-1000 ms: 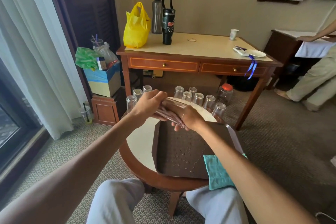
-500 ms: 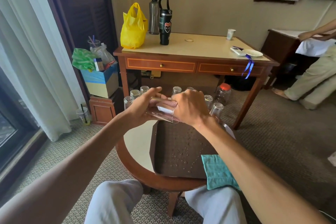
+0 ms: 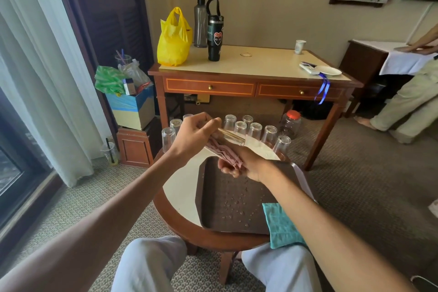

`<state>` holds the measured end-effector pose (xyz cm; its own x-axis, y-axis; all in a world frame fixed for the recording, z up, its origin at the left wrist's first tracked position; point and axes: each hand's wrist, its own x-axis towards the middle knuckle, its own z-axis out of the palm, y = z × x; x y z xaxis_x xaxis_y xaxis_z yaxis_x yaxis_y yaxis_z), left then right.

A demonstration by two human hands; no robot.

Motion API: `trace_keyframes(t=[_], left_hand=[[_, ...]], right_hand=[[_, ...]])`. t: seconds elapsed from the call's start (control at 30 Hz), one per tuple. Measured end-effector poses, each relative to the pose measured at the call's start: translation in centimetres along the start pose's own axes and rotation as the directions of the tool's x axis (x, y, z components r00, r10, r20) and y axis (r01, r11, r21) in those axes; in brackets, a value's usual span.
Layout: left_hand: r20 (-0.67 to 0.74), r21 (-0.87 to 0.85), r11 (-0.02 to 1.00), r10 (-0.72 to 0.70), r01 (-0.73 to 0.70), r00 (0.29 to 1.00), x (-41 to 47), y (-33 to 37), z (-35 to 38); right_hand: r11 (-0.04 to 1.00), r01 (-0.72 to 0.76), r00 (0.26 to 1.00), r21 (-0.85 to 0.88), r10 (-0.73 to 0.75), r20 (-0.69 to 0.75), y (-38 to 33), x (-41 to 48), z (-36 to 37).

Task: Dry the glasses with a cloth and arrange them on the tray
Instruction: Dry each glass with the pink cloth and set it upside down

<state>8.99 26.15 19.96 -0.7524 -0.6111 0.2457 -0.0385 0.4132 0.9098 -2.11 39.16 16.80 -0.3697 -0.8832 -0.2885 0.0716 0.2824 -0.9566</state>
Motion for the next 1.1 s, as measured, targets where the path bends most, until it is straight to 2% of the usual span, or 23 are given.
trace_keyframes(t=[0.07,0.1,0.13,0.17,0.23,0.27,0.3,0.33,0.37,0.43,0.5,0.53,0.6,0.63,0.67,0.73,0.8,0.87,0.93,0.97,1.0,1.07,1.1], left_hand=[[0.048,-0.135,0.988,-0.064,0.07,0.997,0.0,-0.2,-0.1],[0.107,-0.257,0.955,-0.126,0.15,0.986,0.1,-0.2,-0.2],[0.19,-0.378,0.89,-0.196,0.256,0.962,0.1,0.1,-0.4],[0.278,-0.449,0.813,-0.269,0.372,0.922,0.1,0.3,-0.7],[0.399,-0.426,0.707,-0.414,0.565,0.819,-0.1,0.7,-1.0],[0.429,-0.387,0.679,-0.466,0.623,0.774,-0.2,0.7,-1.0],[0.44,-0.352,0.669,-0.499,0.655,0.746,-0.3,0.6,-0.9],[0.432,-0.333,0.668,-0.519,0.665,0.737,-0.4,0.6,-0.6],[0.408,-0.33,0.676,-0.527,0.659,0.745,-0.5,0.5,-0.4],[0.337,-0.351,0.706,-0.517,0.615,0.786,-0.5,0.4,0.0],[0.257,-0.35,0.765,-0.476,0.54,0.841,-0.3,0.2,0.1],[0.218,-0.318,0.813,-0.438,0.488,0.872,-0.2,0.2,0.1],[0.14,-0.214,0.907,-0.34,0.364,0.93,-0.2,0.3,0.3],[0.097,-0.163,0.938,-0.293,0.306,0.951,-0.2,0.4,0.4],[0.06,-0.127,0.958,-0.252,0.258,0.966,-0.3,0.4,0.4],[0.021,-0.111,0.974,-0.196,0.198,0.98,-0.4,0.1,0.6],[0.035,-0.163,0.966,-0.196,0.199,0.98,-0.6,-0.3,0.8],[0.106,-0.273,0.918,-0.269,0.288,0.957,-0.4,-0.3,0.9],[0.23,-0.389,0.815,-0.365,0.429,0.902,-0.1,0.1,0.7],[0.286,-0.421,0.76,-0.406,0.494,0.868,0.0,0.2,0.5],[0.327,-0.429,0.719,-0.44,0.547,0.836,0.2,0.1,0.2],[0.367,-0.393,0.681,-0.5,0.618,0.784,0.4,-0.1,0.0],[0.37,-0.374,0.671,-0.525,0.64,0.766,0.3,-0.2,0.0]], right_hand=[[0.991,0.109,0.992,-0.074,-0.113,-0.055,-0.5,0.0,-0.4],[0.957,0.207,0.965,-0.203,-0.234,-0.12,-0.8,0.0,-0.5],[0.876,0.293,0.909,-0.384,-0.38,-0.173,-1.2,0.0,-0.6],[0.728,0.327,0.824,-0.603,-0.532,-0.195,-1.4,-0.1,-0.8],[0.359,0.206,0.663,-0.91,-0.736,-0.14,-1.9,0.1,-1.2],[0.204,0.13,0.614,-0.97,-0.785,-0.083,-2.1,0.0,-1.3],[0.101,0.079,0.589,-0.992,-0.807,-0.035,-2.0,0.1,-1.5],[0.053,0.05,0.581,-0.997,-0.814,-0.014,-1.9,0.1,-1.5],[0.073,0.044,0.592,-0.996,-0.805,-0.033,-1.6,0.3,-1.6],[0.231,0.047,0.635,-0.972,-0.758,-0.15,-0.7,0.9,-1.6],[0.449,-0.023,0.747,-0.893,-0.587,-0.314,0.2,2.0,-1.6],[0.591,-0.048,0.828,-0.805,-0.427,-0.363,0.4,2.3,-1.4],[0.889,-0.069,0.956,-0.453,-0.071,-0.286,0.7,2.5,-1.1],[0.949,-0.128,0.978,-0.289,0.072,-0.197,1.0,2.3,-1.1],[0.965,-0.194,0.979,-0.177,0.179,-0.097,1.1,1.9,-1.0],[0.954,-0.299,0.951,-0.007,0.298,0.085,1.3,1.4,-1.0],[0.949,-0.298,0.951,0.103,0.286,0.118,1.2,1.3,-1.0],[0.992,-0.128,0.989,0.003,0.128,-0.067,0.8,1.2,-1.1],[0.956,0.044,0.953,-0.291,-0.128,-0.274,0.2,0.9,-0.8],[0.873,0.087,0.903,-0.479,-0.273,-0.332,0.0,0.9,-0.8],[0.736,0.097,0.829,-0.67,-0.432,-0.355,-0.2,0.9,-0.8],[0.376,0.045,0.647,-0.925,-0.716,-0.26,-0.6,0.8,-0.9],[0.217,0.015,0.597,-0.976,-0.785,-0.165,-0.8,0.9,-0.8]])
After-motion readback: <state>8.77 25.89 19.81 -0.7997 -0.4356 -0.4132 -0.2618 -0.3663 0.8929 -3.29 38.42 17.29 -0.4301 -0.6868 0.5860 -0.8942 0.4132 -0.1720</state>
